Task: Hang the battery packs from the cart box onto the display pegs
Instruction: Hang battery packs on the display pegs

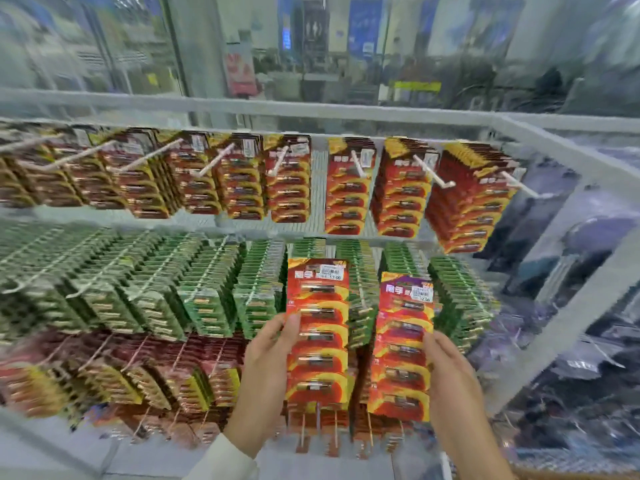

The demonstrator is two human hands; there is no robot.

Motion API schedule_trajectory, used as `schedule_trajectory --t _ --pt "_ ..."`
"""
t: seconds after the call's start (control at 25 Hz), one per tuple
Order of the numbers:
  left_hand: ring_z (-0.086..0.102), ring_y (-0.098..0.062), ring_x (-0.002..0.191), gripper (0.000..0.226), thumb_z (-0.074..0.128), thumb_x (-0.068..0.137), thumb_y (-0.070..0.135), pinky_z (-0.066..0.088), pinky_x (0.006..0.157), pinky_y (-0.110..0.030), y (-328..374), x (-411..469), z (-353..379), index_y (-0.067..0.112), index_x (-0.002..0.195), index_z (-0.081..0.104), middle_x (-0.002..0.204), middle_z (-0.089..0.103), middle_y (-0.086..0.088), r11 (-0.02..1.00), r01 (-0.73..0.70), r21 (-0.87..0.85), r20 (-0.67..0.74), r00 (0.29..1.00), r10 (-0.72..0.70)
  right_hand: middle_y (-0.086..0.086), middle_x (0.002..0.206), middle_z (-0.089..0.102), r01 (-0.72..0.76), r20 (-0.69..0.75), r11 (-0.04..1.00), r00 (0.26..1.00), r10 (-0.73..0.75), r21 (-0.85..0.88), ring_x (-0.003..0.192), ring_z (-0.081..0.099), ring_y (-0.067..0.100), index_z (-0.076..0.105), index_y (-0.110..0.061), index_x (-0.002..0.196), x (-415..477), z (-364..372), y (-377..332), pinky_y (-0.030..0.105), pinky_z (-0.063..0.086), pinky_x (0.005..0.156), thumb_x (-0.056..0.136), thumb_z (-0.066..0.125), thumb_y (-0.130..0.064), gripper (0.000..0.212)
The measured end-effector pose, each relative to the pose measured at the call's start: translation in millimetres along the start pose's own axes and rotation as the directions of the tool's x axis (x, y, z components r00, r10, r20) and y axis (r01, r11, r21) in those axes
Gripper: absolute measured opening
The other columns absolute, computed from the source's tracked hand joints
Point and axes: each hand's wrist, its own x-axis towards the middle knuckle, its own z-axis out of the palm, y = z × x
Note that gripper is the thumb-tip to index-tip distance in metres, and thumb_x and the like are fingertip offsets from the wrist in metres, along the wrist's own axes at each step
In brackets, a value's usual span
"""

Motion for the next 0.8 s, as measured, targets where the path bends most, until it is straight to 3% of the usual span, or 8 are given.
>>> schedule_trajectory --t 0.08,0.2,0.52,0.8 --pt "0.078 -0.035 0.088 0.030 0.059 0.098 0.035 0.064 0.069 -0.042 16.7 8.8 -10.9 0.013 0.108 0.077 0.104 0.079 -0.017 0.999 -0.037 0.009 0.004 0.999 0.037 0.004 0.102 0.078 -0.024 -0.017 1.000 1.000 0.024 -0.006 0.091 0.074 0.024 0.067 -0.016 0.114 -0.3 15.0 8.7 0.044 0.057 0.076 0.102 0.058 -0.026 0.018" --pt "0.077 -0.036 0.084 0.027 0.060 0.095 0.035 0.064 0.068 -0.043 46.9 22.0 -17.3 0.016 0.099 0.080 0.102 0.078 -0.020 0.993 -0.113 -0.015 0.004 0.994 0.114 0.009 0.104 0.077 -0.041 -0.023 0.999 0.999 0.040 -0.015 0.094 0.074 0.032 0.068 -0.014 0.114 -1.9 34.6 12.7 0.050 0.058 0.082 0.101 0.059 -0.025 0.019" --pt "0.078 -0.030 0.080 0.025 0.054 0.103 0.030 0.064 0.063 -0.039 99.1 57.6 -5.1 0.015 0.107 0.073 0.096 0.080 -0.011 0.950 -0.311 0.009 -0.009 0.950 0.311 0.004 0.077 0.078 -0.011 0.029 0.999 1.000 0.012 -0.044 0.065 0.075 0.024 0.067 -0.013 0.100 6.0 62.0 -9.2 0.051 0.055 0.080 0.101 0.059 -0.023 0.014" --pt "0.078 -0.033 0.080 0.023 0.057 0.101 0.030 0.065 0.066 -0.045 97.8 62.1 -8.8 0.015 0.102 0.076 0.097 0.079 -0.014 0.950 -0.311 0.022 -0.033 0.949 0.312 0.004 0.077 0.078 -0.027 0.093 0.999 0.995 0.031 -0.046 0.064 0.076 0.022 0.068 -0.013 0.097 14.9 71.4 -14.6 0.051 0.056 0.081 0.101 0.058 -0.024 0.015"
